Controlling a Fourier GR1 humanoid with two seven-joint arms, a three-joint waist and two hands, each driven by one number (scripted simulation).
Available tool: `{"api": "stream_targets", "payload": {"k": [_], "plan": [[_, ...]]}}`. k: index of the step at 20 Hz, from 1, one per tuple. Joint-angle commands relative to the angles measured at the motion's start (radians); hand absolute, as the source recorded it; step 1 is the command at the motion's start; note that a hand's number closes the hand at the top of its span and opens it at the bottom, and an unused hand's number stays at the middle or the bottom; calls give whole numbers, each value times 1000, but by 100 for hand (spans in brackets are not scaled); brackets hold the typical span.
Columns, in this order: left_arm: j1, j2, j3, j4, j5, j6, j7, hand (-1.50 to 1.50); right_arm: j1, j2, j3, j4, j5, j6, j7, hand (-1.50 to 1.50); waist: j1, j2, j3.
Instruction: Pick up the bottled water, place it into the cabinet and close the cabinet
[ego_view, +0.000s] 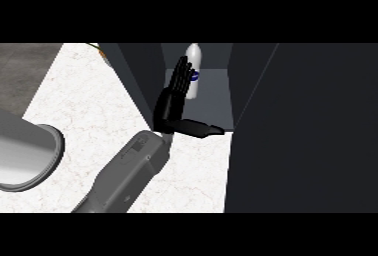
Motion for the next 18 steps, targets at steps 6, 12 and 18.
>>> {"api": "stream_targets", "payload": {"k": [6,12,18], "plan": [[240,64,-96,-354,-29,-22,72,-150,41,-33,57,-163,102,16,35,-150,0,2,-1],[391,172,-118,-562,-3,-24,162,150,62,-171,39,-164,136,145,20,150,5,-2,-1],[547,313,-48,-693,24,-75,124,-150,56,-226,116,-192,189,225,-6,150,3,-2,-1]]}}
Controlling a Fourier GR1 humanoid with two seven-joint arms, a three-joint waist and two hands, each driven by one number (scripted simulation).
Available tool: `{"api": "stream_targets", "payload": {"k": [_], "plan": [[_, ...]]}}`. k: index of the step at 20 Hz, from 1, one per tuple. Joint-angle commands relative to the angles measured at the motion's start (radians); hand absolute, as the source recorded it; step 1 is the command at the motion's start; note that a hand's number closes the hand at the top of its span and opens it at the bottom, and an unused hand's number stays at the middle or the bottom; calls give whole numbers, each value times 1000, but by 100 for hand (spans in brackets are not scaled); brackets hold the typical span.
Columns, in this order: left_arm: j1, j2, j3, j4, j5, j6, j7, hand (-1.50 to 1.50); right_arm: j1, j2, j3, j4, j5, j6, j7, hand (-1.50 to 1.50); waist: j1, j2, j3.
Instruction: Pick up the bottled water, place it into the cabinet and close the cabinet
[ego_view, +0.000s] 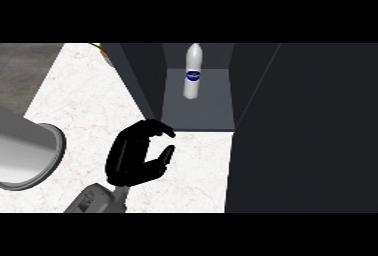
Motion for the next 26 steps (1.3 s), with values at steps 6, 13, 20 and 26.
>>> {"api": "stream_targets", "payload": {"k": [6,13,20,26], "plan": [[223,175,112,-211,76,-43,9,-150,55,-61,114,-245,214,82,-18,150,-12,-5,-1],[356,241,202,-268,185,-142,-18,-150,48,-114,366,-281,292,136,59,150,-10,-11,-6],[426,317,272,-313,236,-199,-10,-150,-86,-139,461,-266,327,121,145,150,25,-16,-13],[458,378,343,-343,304,-256,13,-150,-52,-89,599,-199,247,26,181,150,37,4,-13]]}}
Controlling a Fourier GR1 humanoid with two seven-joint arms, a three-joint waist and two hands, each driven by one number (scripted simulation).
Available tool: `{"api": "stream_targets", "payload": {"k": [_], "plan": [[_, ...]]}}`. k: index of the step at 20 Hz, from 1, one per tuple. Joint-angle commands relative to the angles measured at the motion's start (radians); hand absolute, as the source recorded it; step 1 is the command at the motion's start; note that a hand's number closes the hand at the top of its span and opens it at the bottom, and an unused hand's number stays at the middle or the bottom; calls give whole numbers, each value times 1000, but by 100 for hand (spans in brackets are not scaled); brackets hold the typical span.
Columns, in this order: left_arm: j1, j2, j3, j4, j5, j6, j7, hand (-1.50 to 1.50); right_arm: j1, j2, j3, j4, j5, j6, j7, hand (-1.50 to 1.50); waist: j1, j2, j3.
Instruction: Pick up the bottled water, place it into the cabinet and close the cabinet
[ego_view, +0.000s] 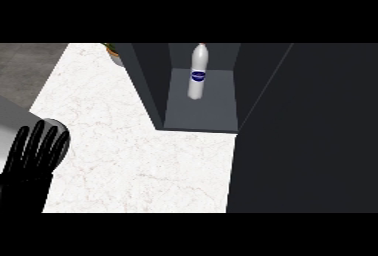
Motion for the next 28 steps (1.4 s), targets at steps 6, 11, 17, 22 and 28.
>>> {"api": "stream_targets", "payload": {"k": [6,11,17,22,28], "plan": [[51,66,50,-13,42,-105,2,-150,-81,29,269,-78,46,-16,121,150,65,23,-2],[65,116,78,-45,71,-159,22,-150,-155,28,244,-38,36,-59,166,150,123,32,-3],[60,134,102,-16,86,-208,15,-150,-261,27,231,-8,18,-79,218,150,156,46,-8],[46,150,94,-30,93,-232,35,-150,-346,-10,192,0,27,-65,250,150,190,52,-11],[35,175,103,-16,103,-251,56,-150,-480,-60,142,-10,35,-32,261,150,221,47,-17]]}}
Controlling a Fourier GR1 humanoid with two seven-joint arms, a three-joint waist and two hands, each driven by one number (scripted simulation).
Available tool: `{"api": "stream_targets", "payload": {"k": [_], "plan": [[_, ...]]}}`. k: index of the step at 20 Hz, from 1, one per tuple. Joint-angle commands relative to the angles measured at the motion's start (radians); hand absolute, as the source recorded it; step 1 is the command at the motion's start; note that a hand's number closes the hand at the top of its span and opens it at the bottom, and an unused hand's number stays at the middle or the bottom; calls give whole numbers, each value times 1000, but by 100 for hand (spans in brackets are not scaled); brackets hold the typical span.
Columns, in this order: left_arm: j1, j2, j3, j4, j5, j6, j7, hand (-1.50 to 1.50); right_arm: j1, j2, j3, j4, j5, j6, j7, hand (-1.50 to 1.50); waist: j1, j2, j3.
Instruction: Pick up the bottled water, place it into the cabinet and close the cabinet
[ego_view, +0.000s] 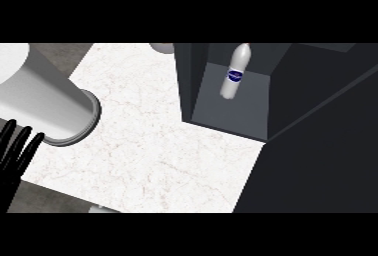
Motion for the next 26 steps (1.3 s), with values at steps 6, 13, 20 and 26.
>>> {"api": "stream_targets", "payload": {"k": [6,13,20,26], "plan": [[-15,20,18,10,19,-24,13,-150,-178,3,147,5,25,42,150,150,3,-2,-2],[-14,26,25,23,30,-34,20,-150,-278,22,132,32,1,40,201,150,9,4,-3],[-22,30,38,27,34,-42,17,-150,-269,54,144,75,-71,39,218,150,9,20,-2],[-48,38,50,34,38,-49,18,-150,-268,64,158,123,-191,68,201,150,30,46,1]]}}
